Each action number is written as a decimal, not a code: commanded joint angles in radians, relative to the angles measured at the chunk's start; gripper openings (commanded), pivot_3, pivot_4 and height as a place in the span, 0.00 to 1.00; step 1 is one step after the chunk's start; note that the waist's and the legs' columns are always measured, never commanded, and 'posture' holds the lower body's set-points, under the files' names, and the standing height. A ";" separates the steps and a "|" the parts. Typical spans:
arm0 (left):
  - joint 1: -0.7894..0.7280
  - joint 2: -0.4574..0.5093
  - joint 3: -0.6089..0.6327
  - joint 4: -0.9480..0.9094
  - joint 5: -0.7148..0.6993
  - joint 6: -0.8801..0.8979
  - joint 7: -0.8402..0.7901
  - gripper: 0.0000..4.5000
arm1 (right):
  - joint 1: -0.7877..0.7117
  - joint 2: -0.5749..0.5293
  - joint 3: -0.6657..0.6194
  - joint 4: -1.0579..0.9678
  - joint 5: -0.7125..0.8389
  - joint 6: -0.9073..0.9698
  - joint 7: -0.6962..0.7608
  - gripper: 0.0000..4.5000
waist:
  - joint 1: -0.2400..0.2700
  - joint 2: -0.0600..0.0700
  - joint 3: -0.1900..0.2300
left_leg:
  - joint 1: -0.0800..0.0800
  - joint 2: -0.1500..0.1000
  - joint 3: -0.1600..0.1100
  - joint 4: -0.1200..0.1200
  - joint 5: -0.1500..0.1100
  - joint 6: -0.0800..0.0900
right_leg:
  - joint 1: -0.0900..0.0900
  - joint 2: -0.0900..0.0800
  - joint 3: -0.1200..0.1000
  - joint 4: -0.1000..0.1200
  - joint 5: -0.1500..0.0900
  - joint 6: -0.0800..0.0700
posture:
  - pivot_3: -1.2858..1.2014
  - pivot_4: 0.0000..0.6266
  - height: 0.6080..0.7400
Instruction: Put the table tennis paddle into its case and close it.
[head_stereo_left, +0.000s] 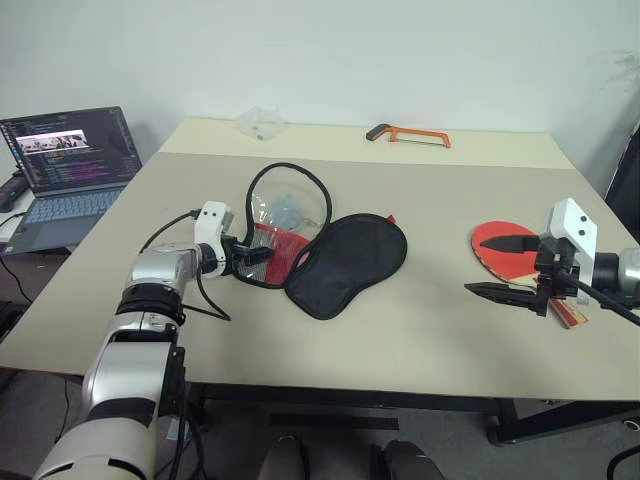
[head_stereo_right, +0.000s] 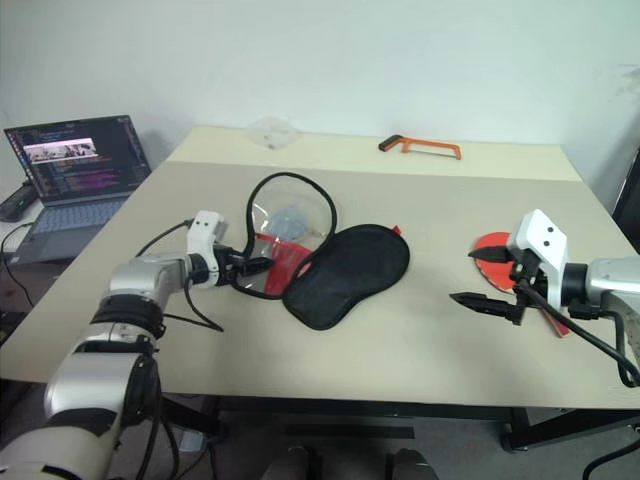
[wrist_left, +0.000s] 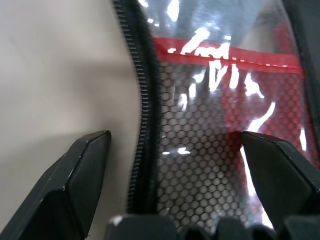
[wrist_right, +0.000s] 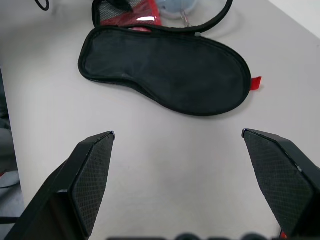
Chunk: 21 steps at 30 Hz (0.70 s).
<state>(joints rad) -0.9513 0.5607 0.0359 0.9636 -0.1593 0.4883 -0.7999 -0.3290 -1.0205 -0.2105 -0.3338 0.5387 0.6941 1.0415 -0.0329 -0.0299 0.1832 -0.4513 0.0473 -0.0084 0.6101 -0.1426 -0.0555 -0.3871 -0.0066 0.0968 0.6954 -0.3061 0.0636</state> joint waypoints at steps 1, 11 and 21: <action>-0.013 -0.012 0.011 -0.020 -0.011 -0.001 -0.042 0.96 | 0.002 -0.019 -0.042 -0.029 0.015 0.002 -0.009 1.00 | 0.000 0.000 0.000 | 0.000 0.000 0.000 0.000 0.000 0.000 | 0.000 0.000 0.000 0.000 0.000 0.000 | 0.52 0.24 1.00; 0.129 0.000 0.079 -0.388 -0.113 0.242 -0.035 0.25 | 0.023 -0.022 -0.061 -0.047 0.020 0.011 -0.016 1.00 | -0.001 0.000 0.000 | 0.000 0.000 -0.001 0.000 0.000 0.000 | 0.000 0.000 0.000 0.000 0.000 -0.001 | 0.52 0.24 1.00; 0.296 -0.316 0.101 -0.877 -0.136 0.370 0.400 0.00 | -0.003 -0.010 -0.021 -0.025 0.005 -0.006 -0.019 1.00 | 0.004 0.000 0.000 | 0.000 -0.001 -0.004 0.004 0.001 0.001 | 0.005 -0.001 -0.001 -0.002 0.002 0.003 | 0.52 0.24 1.00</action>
<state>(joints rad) -0.6584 0.2798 0.1742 0.1790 -0.2983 0.8578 -0.4449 -0.3063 -1.0241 -0.2202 -0.3483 0.5371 0.7054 1.0234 -0.0287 -0.0301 0.1831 -0.4507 0.0459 -0.0123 0.6138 -0.1419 -0.0548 -0.3815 -0.0074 0.0958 0.6920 -0.3036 0.0678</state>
